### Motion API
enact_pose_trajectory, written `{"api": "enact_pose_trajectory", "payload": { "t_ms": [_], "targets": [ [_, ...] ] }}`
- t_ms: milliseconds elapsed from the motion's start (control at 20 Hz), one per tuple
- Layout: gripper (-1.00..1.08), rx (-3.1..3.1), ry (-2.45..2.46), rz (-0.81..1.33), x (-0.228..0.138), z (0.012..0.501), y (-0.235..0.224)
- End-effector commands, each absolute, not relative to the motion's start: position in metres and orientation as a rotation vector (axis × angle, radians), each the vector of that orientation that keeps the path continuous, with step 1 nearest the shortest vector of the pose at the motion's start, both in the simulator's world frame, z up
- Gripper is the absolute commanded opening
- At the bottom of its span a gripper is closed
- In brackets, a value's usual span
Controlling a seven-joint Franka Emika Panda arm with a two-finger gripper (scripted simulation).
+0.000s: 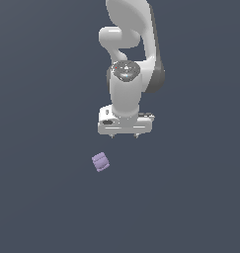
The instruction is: Pick up the object and move it to a goal position.
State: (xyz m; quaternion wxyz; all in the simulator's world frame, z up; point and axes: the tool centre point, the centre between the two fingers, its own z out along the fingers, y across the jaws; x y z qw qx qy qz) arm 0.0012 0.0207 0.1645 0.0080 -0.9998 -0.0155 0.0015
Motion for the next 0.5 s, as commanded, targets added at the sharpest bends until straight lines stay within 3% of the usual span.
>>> {"api": "enact_pose_trajectory", "payload": {
  "t_ms": [0,450],
  "targets": [
    [1.00,-3.125,-0.048,0.005,0.001,0.165,0.021],
    [1.00,-3.140,-0.041,-0.061,0.011,0.186,0.013]
  ]
}}
